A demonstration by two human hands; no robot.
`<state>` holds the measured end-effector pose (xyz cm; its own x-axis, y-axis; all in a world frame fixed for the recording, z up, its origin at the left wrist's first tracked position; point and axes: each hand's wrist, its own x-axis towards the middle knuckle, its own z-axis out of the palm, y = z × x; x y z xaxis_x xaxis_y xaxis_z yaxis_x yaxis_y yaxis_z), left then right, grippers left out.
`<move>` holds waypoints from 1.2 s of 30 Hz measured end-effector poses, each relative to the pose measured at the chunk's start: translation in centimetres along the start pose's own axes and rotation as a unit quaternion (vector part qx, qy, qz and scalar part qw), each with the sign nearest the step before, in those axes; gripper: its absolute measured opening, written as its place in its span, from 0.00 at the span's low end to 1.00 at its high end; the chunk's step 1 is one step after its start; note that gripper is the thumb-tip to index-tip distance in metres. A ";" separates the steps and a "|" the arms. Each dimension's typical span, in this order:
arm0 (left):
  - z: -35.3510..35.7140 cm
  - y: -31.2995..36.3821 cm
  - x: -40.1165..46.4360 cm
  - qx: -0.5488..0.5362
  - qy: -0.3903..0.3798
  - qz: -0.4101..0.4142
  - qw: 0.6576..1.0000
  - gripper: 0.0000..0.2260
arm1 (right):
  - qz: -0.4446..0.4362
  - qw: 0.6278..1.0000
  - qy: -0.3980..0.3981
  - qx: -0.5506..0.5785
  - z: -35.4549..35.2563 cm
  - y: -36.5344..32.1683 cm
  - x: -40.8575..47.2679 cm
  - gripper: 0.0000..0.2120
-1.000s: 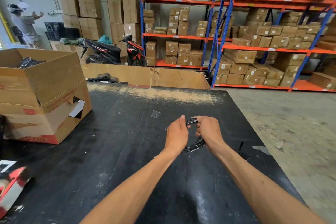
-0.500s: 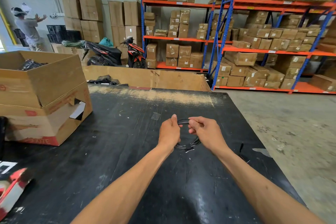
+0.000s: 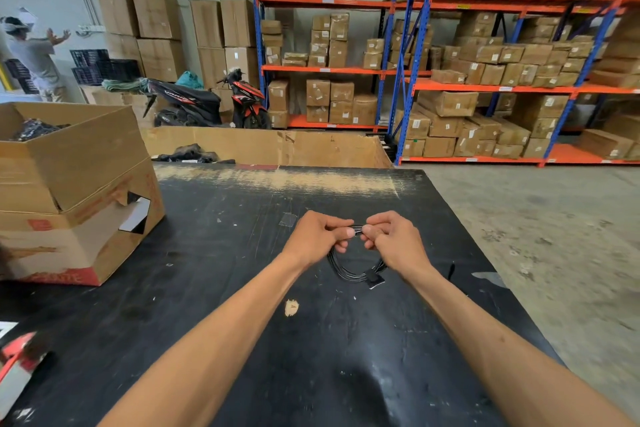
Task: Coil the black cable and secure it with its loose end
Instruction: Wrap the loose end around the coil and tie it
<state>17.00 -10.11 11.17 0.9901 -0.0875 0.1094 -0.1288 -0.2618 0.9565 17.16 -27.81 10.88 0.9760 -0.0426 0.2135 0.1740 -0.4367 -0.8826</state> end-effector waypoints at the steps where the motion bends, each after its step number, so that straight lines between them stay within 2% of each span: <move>1: 0.0 0.0 0.0 0.025 -0.007 0.001 1.000 0.13 | 0.001 1.000 0.000 -0.003 -0.1 0.2 0.1 0.02; 3: 0.6 -0.1 0.1 0.050 0.011 0.006 0.999 0.12 | 0.003 1.000 -0.001 -0.003 -0.3 0.7 0.2 0.03; 6: 2.0 -0.7 0.2 0.046 0.080 0.006 0.996 0.08 | 0.011 1.000 -0.010 0.025 -0.2 1.4 0.2 0.02; 9: 3.4 -1.5 0.3 0.050 0.104 0.000 0.993 0.07 | 0.059 0.994 -0.031 0.087 -0.5 2.5 0.5 0.01; 12: 4.2 -2.2 0.7 0.075 0.069 -0.012 0.995 0.08 | 0.093 0.989 -0.041 0.106 -0.9 4.0 0.9 0.01; 16: 5.4 -2.7 1.2 0.136 -0.013 -0.016 0.991 0.11 | 0.090 0.992 -0.033 0.081 -1.5 6.1 1.2 0.02; 18: 6.2 -3.1 1.6 0.153 -0.009 -0.020 0.988 0.12 | 0.092 0.990 -0.043 0.093 -1.6 7.1 1.4 0.02; 20: 7.3 -3.5 2.0 0.144 0.026 -0.034 0.989 0.11 | 0.096 0.987 -0.064 0.113 -1.8 7.9 1.5 0.02; 22: 8.3 -3.9 2.3 0.134 0.057 -0.044 0.988 0.11 | 0.093 0.991 -0.056 0.072 -2.4 8.6 2.1 0.05; 25: 9.3 -4.8 3.0 0.134 0.076 -0.052 0.987 0.12 | 0.064 0.991 0.027 -0.114 -4.9 10.1 3.5 0.06; 27: 9.5 -5.3 3.6 0.134 0.080 -0.060 0.986 0.12 | 0.044 0.960 0.009 -0.276 -7.2 11.9 4.7 0.13; 30: 9.5 -6.0 4.4 0.131 0.086 -0.072 0.985 0.12 | 0.051 0.841 -0.131 -0.523 -9.3 14.4 5.7 0.23; 32: 9.5 -6.5 4.9 0.127 0.092 -0.078 0.985 0.12 | 0.075 0.785 -0.184 -0.586 -9.7 16.0 5.7 0.24; 36: 9.2 -6.9 5.1 0.126 0.094 -0.082 0.984 0.12 | 0.084 0.752 -0.191 -0.625 -9.5 17.2 5.3 0.17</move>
<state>22.48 -17.57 2.61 0.9885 0.1480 0.0305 0.0465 -0.4903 0.8703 24.07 -44.06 0.79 0.9784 -0.0344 -0.2038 0.0184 -0.9677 0.2515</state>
